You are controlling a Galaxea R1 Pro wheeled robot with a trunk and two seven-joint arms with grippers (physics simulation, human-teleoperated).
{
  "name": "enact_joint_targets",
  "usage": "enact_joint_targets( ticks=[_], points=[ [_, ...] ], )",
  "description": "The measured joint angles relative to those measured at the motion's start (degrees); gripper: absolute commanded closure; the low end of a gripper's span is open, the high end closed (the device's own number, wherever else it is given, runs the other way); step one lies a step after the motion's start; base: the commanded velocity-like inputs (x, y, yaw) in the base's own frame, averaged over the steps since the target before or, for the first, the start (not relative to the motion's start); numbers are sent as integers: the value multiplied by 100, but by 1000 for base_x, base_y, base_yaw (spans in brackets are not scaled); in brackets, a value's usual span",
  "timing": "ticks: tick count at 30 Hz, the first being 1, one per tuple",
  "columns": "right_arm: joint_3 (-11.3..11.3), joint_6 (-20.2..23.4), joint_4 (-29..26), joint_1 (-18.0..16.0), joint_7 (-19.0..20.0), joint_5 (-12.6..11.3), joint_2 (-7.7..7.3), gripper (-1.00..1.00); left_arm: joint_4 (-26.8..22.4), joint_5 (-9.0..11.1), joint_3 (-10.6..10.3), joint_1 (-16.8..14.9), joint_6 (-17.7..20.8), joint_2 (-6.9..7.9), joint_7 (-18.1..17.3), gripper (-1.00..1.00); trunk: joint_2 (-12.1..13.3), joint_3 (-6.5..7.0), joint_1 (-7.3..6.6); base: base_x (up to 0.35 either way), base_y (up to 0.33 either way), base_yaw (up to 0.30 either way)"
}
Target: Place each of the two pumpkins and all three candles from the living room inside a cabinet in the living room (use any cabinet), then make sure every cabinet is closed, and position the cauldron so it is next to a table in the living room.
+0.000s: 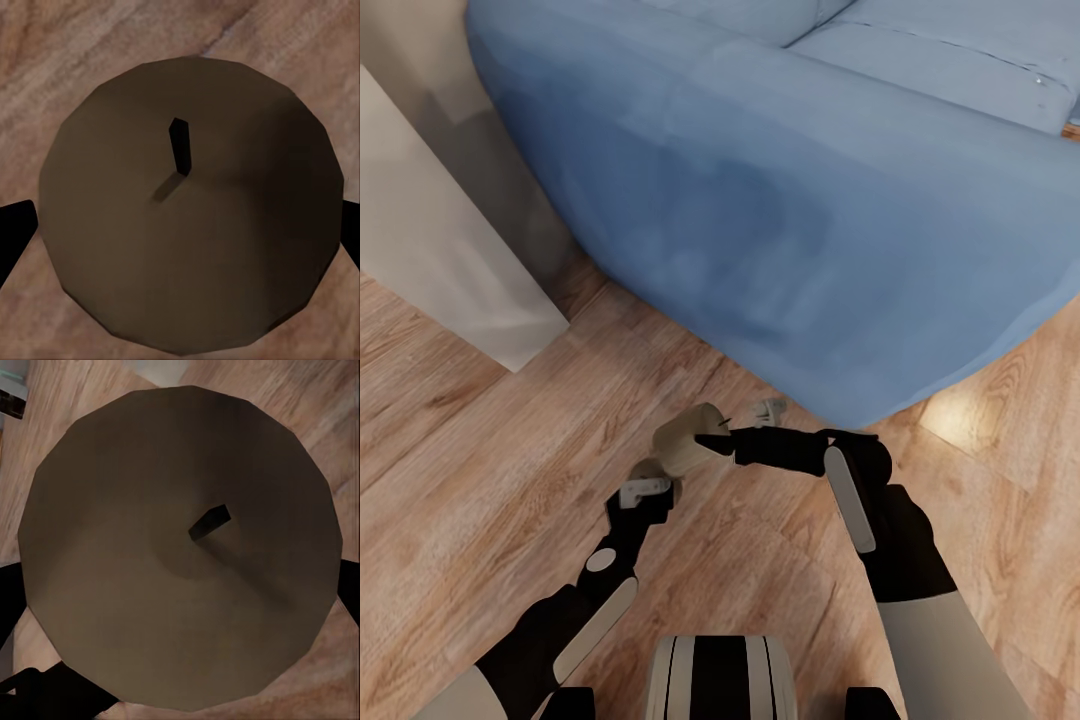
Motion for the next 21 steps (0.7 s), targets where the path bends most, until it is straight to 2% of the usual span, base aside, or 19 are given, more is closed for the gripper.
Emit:
enact_joint_targets(
  ticks=[4,6,7,11,13,21],
  points=[
    [-192,-1,0,0,-5,6,-24,100,-8,-5,5,0,9,56,93,100,0,0,0,0,0,0],
    [-247,-1,0,0,-11,10,-27,100,-96,-10,6,-1,17,204,112,100,0,0,0,0,0,0],
    [-265,1,0,0,-18,2,-30,100,-237,-17,7,-2,29,362,120,100,0,0,0,0,0,0],
    [-273,2,0,0,-40,8,-27,100,-529,16,1,-2,48,796,121,100,0,0,0,0,0,0],
    [-273,3,0,0,-45,12,-27,100,-566,27,2,-1,47,870,120,100,0,0,0,0,0,0],
    [-270,2,0,0,-58,22,-14,100,-554,44,6,8,55,992,120,100,1,22,-3,0,0,0]
  ],
)
